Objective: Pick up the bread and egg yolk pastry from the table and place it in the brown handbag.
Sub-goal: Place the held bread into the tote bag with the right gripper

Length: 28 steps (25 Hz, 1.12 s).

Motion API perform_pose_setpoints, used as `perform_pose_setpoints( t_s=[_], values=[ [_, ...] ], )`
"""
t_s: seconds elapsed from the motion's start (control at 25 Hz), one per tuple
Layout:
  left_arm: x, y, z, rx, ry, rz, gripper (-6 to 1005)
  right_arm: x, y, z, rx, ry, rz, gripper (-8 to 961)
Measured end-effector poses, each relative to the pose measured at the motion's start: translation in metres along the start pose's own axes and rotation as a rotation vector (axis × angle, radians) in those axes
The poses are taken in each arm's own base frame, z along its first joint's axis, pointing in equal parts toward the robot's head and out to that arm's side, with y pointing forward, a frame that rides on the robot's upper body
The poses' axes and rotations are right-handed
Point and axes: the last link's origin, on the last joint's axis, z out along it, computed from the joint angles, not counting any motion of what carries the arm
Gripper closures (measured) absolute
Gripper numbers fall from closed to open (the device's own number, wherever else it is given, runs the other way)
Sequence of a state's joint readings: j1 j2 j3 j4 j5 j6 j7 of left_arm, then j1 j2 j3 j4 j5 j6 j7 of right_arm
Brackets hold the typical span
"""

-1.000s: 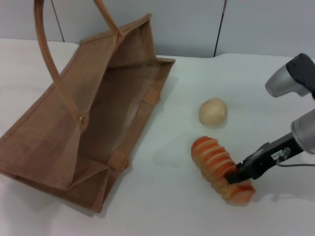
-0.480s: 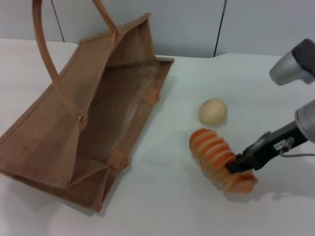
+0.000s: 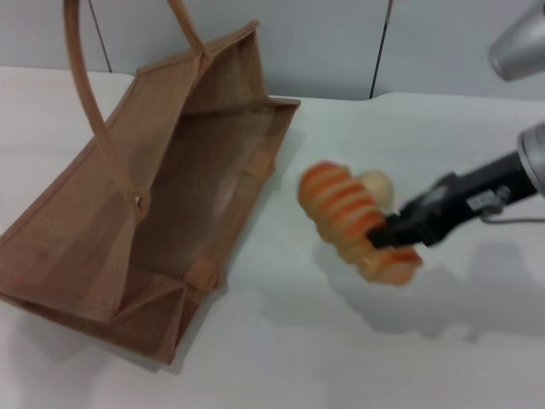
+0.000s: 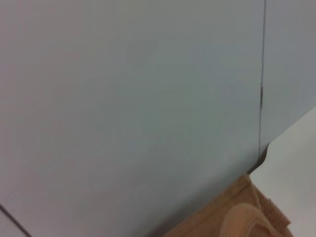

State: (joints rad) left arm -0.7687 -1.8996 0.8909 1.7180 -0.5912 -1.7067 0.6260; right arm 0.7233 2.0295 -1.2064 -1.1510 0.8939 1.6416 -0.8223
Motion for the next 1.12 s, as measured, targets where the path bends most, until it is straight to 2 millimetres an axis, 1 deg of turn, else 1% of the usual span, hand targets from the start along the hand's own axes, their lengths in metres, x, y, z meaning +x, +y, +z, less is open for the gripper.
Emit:
perform_pose_setpoints(
  t_s=[0.16,0.32,0.52,0.56,0.6,0.88,1.12],
  values=[
    [0.010,0.008,0.006,-0.012,0.014,0.033,878,-0.021,0.006,0.002,-0.007,-0.062,-0.049,723],
    [0.019,0.015,0.011,-0.033,0.020,0.051,878,-0.036,0.012,0.017,-0.016,-0.098,-0.083,724],
    [0.026,0.021,0.013,-0.046,0.035,0.062,878,-0.042,0.017,0.034,-0.055,-0.132,-0.103,733],
    [0.029,0.023,0.013,-0.050,0.042,0.066,878,-0.044,0.014,0.042,-0.064,-0.139,-0.099,738],
    [0.032,0.024,0.013,-0.053,0.049,0.072,878,-0.044,0.014,0.042,-0.064,-0.139,-0.099,742],
    [0.045,0.034,0.013,-0.073,0.078,0.093,878,-0.048,-0.003,0.065,-0.037,-0.130,-0.085,747],
    [0.050,0.043,0.016,-0.099,0.094,0.104,878,-0.054,-0.013,0.071,0.021,-0.152,-0.101,748]
  ],
)
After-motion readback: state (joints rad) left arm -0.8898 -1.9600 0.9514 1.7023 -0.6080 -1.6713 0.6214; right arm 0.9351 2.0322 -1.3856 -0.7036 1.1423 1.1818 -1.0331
